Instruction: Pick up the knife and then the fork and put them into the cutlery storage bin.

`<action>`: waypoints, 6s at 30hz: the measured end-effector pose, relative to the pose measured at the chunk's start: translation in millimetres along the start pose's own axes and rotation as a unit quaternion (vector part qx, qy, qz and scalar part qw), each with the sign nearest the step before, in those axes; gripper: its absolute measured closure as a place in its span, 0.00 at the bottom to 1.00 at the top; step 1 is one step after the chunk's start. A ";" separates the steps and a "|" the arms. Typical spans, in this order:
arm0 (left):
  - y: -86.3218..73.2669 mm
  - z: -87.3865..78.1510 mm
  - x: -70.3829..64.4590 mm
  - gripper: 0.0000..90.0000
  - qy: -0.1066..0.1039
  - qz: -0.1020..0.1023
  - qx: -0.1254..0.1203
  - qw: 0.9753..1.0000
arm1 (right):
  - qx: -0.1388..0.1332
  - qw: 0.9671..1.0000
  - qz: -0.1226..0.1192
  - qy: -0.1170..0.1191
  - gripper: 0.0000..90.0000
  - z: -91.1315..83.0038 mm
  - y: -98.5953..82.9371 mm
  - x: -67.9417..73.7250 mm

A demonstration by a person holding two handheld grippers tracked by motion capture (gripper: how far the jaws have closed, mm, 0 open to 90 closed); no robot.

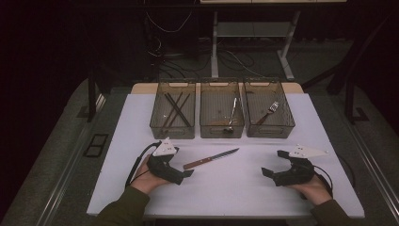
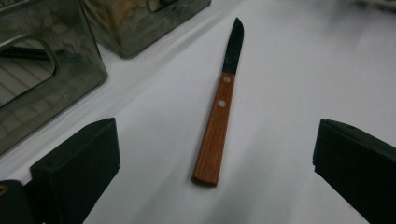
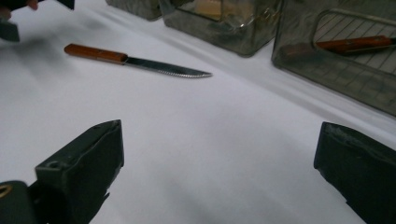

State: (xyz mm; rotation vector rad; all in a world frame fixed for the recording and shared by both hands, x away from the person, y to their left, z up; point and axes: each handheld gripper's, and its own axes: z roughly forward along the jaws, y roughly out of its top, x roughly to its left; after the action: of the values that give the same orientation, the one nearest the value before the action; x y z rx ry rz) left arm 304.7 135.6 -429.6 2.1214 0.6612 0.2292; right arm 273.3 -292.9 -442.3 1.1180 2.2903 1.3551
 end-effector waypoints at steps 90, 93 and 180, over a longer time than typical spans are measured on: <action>63.9 21.0 -36.3 0.85 -0.039 0.059 -0.039 0.997 | -0.019 0.995 0.039 0.089 0.24 20.6 48.1 34.5; 67.3 21.4 -41.5 0.85 -0.042 0.060 -0.046 0.996 | -0.025 0.993 0.047 0.101 0.26 25.5 53.5 39.5; -29.5 -23.7 -3.8 0.00 -0.010 -0.024 -0.033 0.999 | 0.066 0.986 0.071 -0.135 0.99 -18.4 158.7 -123.2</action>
State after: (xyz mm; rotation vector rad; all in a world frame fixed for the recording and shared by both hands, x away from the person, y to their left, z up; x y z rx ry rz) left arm 281.2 164.1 -438.6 2.0407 0.6832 0.1994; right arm 423.1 -350.7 -320.0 1.4357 2.1606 1.0337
